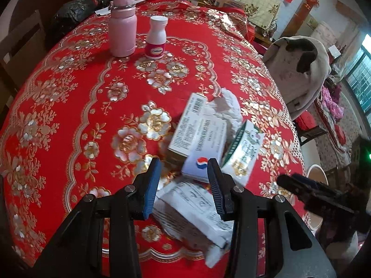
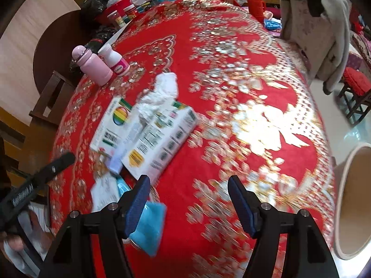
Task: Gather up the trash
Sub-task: 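Grasp the white medicine box with the left gripper while the right grasps the cow-print milk carton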
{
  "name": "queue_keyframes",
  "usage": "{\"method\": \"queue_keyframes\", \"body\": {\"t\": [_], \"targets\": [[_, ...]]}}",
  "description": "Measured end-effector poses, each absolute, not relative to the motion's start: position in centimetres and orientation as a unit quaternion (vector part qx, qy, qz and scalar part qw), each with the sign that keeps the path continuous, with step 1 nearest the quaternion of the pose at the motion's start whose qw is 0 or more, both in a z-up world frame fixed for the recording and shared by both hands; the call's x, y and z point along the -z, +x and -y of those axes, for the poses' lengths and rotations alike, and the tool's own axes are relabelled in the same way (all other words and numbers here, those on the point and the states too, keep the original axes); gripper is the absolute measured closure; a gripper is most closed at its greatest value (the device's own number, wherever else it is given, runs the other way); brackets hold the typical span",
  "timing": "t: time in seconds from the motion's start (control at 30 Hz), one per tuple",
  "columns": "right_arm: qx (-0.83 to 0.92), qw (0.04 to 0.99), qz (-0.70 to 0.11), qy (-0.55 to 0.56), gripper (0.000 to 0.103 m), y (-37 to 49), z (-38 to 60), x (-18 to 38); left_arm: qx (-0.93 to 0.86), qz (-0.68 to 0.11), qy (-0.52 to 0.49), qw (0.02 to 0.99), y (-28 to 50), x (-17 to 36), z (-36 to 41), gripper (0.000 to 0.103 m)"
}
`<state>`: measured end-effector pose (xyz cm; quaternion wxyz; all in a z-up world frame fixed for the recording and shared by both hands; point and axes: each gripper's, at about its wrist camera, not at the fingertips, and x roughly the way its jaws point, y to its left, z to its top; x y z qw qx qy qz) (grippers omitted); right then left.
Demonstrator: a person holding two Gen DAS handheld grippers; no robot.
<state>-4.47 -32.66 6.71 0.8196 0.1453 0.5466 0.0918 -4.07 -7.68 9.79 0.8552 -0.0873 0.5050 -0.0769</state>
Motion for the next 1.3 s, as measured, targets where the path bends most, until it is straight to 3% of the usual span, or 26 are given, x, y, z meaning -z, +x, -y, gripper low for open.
{"method": "queue_keyframes", "body": {"t": [0.4,0.97,1.07,1.17,1.2,1.23,1.3], "targets": [[-0.067,0.792,-0.583,0.165,0.035,1.8,28.3,-3.0,0.11,-0.526,-0.085,0.839,-1.3,-8.5,6.2,0.063],[-0.021,0.798,-0.584,0.144,0.035,0.1,33.8,-3.6,0.142,-0.553,-0.024,0.82,4.7,-5.0,9.9,0.063],[-0.027,0.802,-0.581,0.136,0.035,0.8,33.1,-3.5,0.145,-0.558,-0.033,0.817,5.4,-4.4,9.4,0.075],[-0.03,0.804,-0.58,0.129,0.035,1.7,32.7,-3.0,0.147,-0.557,-0.041,0.816,5.7,-4.4,8.8,0.076],[-0.029,0.805,-0.579,0.127,0.035,2.0,32.7,-2.8,0.147,-0.554,-0.043,0.818,5.7,-4.6,8.6,0.076],[-0.027,0.804,-0.58,0.127,0.045,2.1,32.7,-2.6,0.146,-0.551,-0.046,0.82,5.7,-4.8,8.4,0.077],[-0.031,0.805,-0.577,0.135,0.048,1.9,33.0,-2.8,0.145,-0.546,-0.056,0.823,5.6,-5.5,7.8,0.077]]}}
